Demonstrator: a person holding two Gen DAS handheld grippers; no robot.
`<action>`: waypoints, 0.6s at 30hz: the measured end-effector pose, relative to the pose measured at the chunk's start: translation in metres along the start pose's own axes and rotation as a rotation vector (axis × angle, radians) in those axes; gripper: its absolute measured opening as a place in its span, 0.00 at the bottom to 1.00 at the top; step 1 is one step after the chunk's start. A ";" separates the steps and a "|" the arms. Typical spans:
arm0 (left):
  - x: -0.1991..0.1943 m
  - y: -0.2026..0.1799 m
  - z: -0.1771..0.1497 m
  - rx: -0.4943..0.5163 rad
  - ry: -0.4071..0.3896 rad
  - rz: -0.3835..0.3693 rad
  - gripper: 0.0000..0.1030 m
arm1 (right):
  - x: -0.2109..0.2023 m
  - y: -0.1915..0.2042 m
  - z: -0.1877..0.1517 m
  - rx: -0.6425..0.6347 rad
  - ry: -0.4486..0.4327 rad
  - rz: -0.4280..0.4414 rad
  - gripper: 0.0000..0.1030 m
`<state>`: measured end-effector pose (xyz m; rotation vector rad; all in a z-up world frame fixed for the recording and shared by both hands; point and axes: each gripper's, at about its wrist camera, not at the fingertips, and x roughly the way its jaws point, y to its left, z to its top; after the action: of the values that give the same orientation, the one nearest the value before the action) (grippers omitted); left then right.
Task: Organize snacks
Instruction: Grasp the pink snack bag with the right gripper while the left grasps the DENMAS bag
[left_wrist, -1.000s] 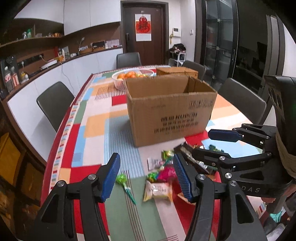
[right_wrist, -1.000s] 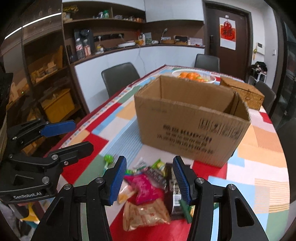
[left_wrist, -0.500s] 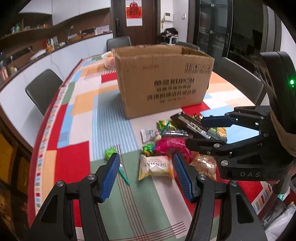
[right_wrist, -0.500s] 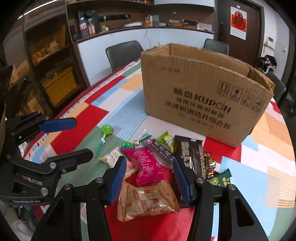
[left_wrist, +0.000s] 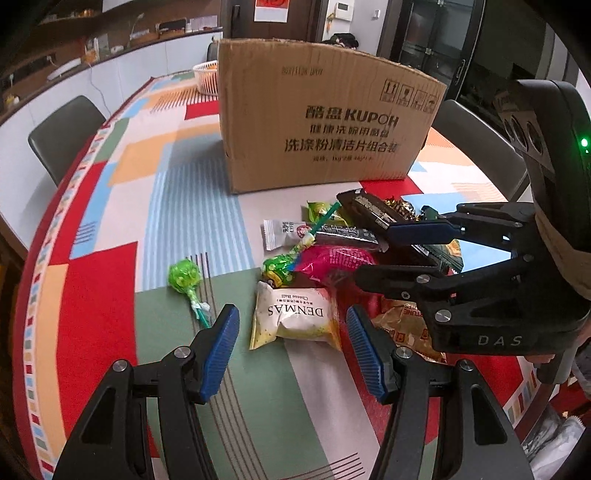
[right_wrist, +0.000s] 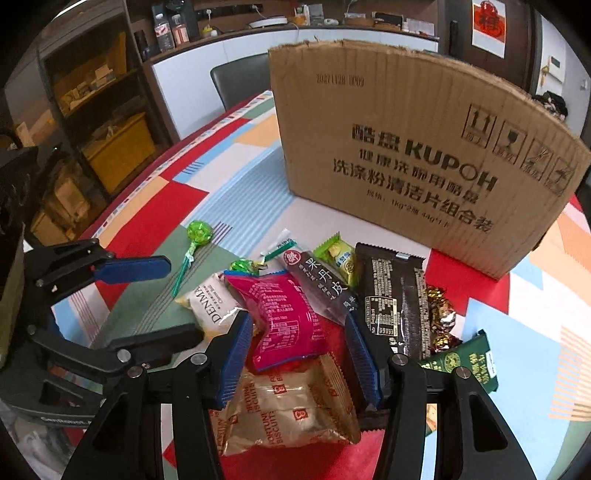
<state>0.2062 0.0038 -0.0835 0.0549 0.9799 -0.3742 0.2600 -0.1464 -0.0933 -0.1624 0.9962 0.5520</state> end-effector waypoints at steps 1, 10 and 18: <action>0.002 0.000 0.000 -0.001 0.005 -0.003 0.58 | 0.002 -0.001 0.000 0.000 0.004 0.004 0.51; 0.016 0.003 0.000 -0.021 0.035 -0.017 0.58 | 0.020 -0.004 0.003 0.007 0.047 0.044 0.51; 0.029 0.005 0.000 -0.033 0.052 -0.014 0.55 | 0.032 -0.005 0.005 0.019 0.073 0.065 0.44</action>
<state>0.2218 0.0006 -0.1078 0.0281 1.0379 -0.3710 0.2799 -0.1368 -0.1176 -0.1344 1.0800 0.5990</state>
